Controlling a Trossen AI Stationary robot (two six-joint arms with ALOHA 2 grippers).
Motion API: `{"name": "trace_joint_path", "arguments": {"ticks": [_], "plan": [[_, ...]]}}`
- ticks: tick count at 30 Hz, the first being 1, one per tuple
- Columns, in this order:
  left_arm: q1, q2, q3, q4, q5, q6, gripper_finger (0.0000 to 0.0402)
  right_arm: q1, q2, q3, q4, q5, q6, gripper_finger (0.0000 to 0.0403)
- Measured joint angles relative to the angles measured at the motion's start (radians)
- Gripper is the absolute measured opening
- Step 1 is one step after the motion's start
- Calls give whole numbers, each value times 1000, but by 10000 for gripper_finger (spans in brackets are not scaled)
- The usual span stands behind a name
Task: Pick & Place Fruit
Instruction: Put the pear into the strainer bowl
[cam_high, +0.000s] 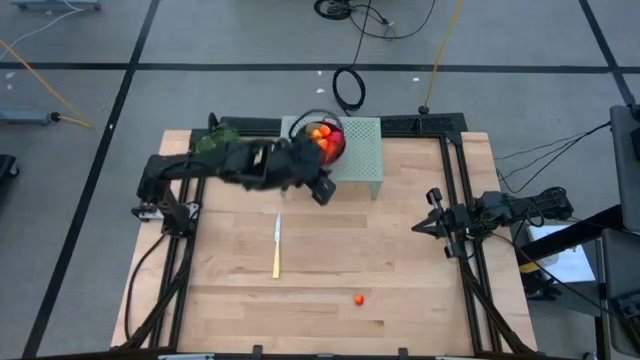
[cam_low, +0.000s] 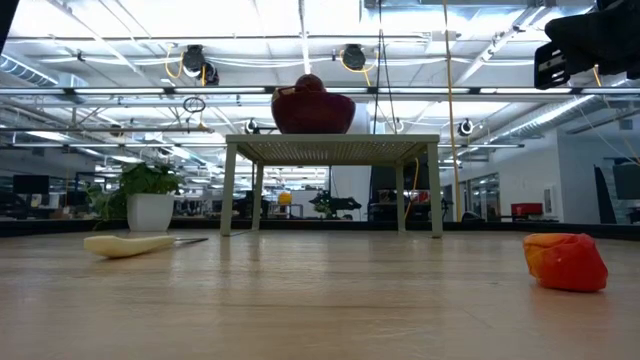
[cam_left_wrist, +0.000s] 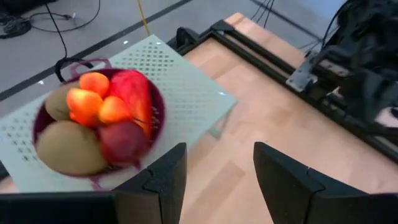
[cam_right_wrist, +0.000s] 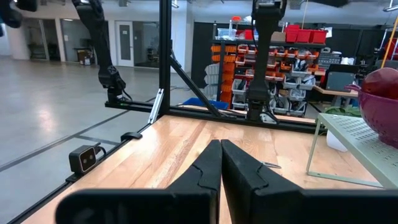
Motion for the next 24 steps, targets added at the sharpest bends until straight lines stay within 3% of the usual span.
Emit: {"name": "trace_joint_path", "arguments": {"ticks": [9,13,19,24], "plan": [[-192,6,0,-26,-168,-75,177,0,0,0,1,0,1,4],[-239,6,0,-34,-193,-64,129,0,0,0,8,0,1,4],[-259,6,0,-33,-193,-35,15,0,0,0,8,0,1,4],[-250,6,0,-32,-145,25,14,0,0,0,8,0,1,4]]}}
